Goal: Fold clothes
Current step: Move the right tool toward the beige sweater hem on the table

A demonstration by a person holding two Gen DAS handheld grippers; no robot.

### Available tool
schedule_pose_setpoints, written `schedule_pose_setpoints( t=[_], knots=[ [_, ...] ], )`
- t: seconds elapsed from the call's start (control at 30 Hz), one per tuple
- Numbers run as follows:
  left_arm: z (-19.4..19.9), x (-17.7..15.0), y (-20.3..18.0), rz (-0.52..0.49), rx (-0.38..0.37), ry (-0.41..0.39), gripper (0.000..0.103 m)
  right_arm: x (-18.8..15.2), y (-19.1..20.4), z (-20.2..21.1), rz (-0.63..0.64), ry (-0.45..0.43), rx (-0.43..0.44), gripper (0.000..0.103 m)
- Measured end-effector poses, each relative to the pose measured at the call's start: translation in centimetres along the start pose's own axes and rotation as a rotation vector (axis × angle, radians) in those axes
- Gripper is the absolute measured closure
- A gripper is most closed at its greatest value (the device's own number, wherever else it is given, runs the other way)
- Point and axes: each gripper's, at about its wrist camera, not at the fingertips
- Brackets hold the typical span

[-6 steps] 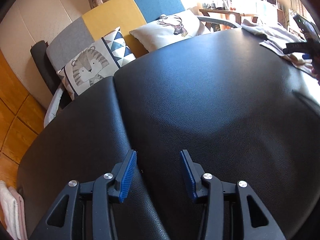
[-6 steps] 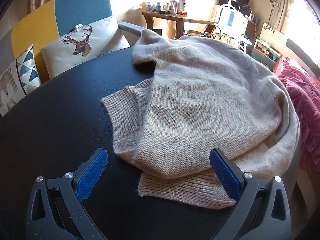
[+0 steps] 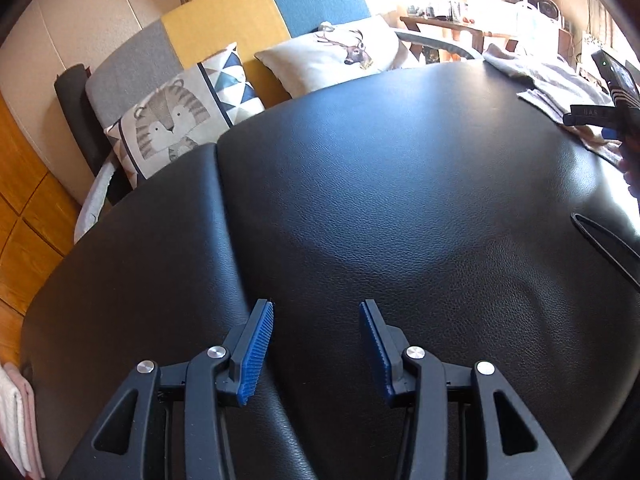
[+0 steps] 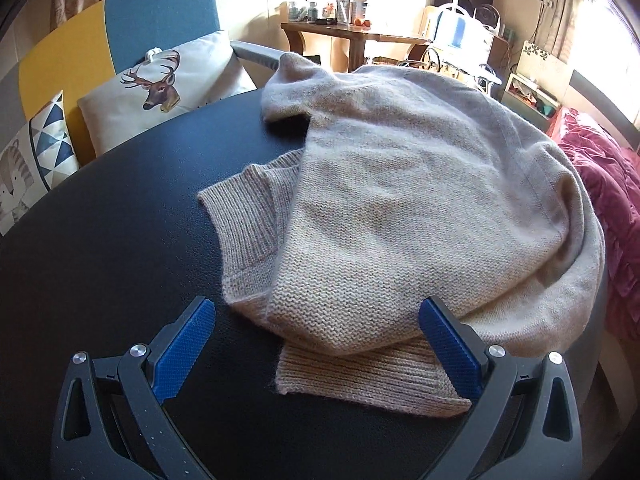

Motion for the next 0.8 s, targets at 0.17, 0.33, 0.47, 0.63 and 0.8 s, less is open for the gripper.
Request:
schedule_pose_setpoints(
  t=[0.17,0.33,0.47,0.63,0.8],
  knots=[
    [-2.0,1.3,-0.9,0.028,-0.027,0.018,0.057,0.0,0.1,-0.2,-0.017,-0.009,-0.024,0.0],
    [-1.6,1.1,0.2,0.037,-0.061,0.04,0.057,0.3,-0.8,-0.5,-0.056,-0.025,-0.057,0.0],
    [-1.6,1.6,-0.1,0.065,-0.056,0.039,0.057,0.1,-0.5,1.0,-0.058,-0.05,-0.064,0.0],
    [-1.5,3.9,-1.4,0.069,-0.06,0.003,0.057,-1.2,0.3,4.0,-0.107,-0.11,-0.054,0.0],
    [-0.2,8.1,-3.6,0.055,-0.079,-0.064,0.057,-2.8,1.4,6.7,-0.131,-0.152,-0.025,0.0]
  ],
)
Point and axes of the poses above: each gripper's, at about its wrist camera, not at the fingertips, and z roughly against the way its jaws point, y to its left, x to its top, and after that the axes turned 4 degrees about y, right-handed
